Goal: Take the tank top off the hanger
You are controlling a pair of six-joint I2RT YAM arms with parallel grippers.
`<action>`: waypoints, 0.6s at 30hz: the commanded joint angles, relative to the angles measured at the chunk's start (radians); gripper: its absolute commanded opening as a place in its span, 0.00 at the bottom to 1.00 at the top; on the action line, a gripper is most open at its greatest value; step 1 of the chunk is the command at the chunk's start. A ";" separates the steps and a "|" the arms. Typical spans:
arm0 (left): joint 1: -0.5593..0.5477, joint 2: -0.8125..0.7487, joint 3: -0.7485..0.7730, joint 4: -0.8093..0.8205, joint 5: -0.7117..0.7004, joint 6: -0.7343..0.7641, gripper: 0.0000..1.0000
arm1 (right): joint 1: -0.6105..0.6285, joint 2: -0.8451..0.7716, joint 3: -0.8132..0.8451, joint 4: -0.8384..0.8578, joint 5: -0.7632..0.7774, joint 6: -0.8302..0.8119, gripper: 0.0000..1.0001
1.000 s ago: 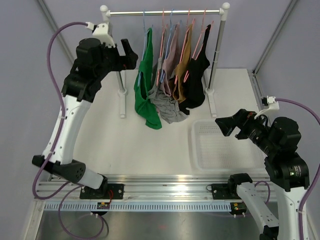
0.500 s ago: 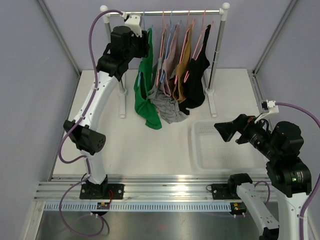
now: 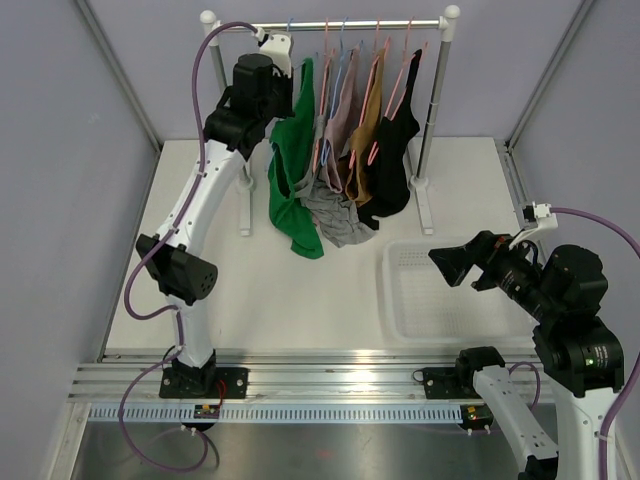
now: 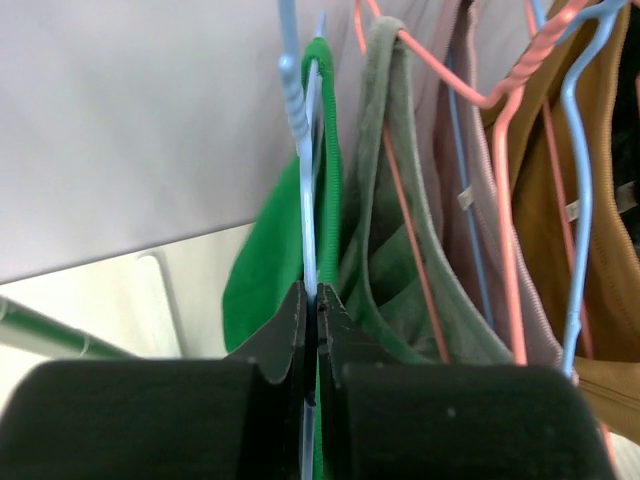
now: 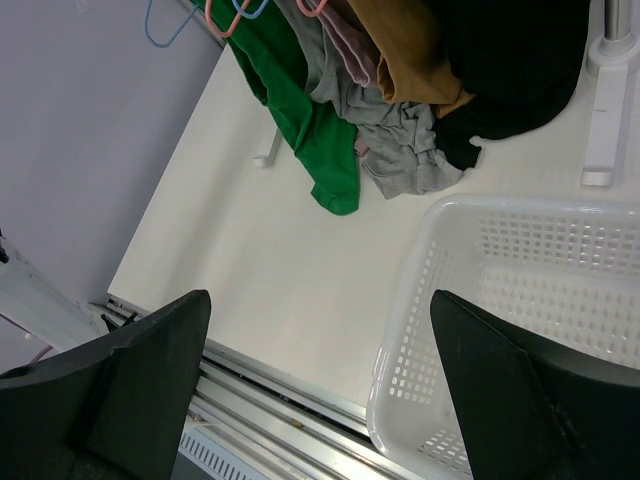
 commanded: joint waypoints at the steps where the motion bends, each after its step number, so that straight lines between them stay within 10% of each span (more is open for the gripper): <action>1: -0.005 -0.016 0.070 0.018 -0.035 0.019 0.00 | 0.007 0.002 0.014 0.030 -0.025 -0.002 1.00; 18: -0.019 -0.267 0.023 0.010 -0.151 -0.010 0.00 | 0.007 0.040 0.036 0.072 -0.048 0.012 0.99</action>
